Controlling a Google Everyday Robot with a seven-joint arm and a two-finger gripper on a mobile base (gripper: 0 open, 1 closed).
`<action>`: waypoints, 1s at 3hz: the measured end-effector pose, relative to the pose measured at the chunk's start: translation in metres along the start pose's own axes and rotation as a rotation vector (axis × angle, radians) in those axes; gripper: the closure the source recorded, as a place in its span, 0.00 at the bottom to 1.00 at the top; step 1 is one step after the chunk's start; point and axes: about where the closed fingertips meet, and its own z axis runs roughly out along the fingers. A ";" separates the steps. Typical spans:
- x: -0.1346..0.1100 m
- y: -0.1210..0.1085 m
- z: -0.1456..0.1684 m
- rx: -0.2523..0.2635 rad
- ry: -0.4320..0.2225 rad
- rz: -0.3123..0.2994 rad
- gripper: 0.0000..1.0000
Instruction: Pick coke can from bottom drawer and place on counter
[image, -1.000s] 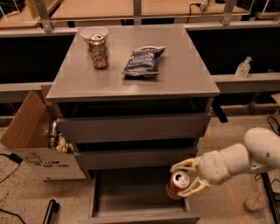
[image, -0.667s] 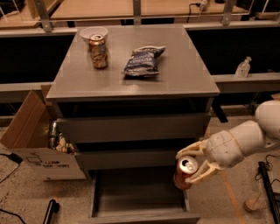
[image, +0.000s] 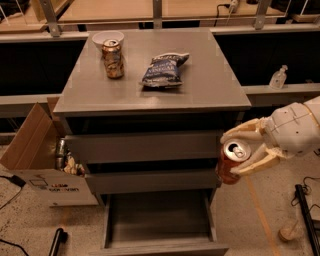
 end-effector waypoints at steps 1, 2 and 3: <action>-0.002 -0.001 0.000 -0.004 0.002 0.002 1.00; -0.018 -0.015 0.002 -0.033 0.019 0.017 1.00; -0.033 -0.046 -0.002 -0.039 0.025 0.035 1.00</action>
Offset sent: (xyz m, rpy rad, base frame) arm 0.0206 0.0267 0.0343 -0.0561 0.0701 0.0191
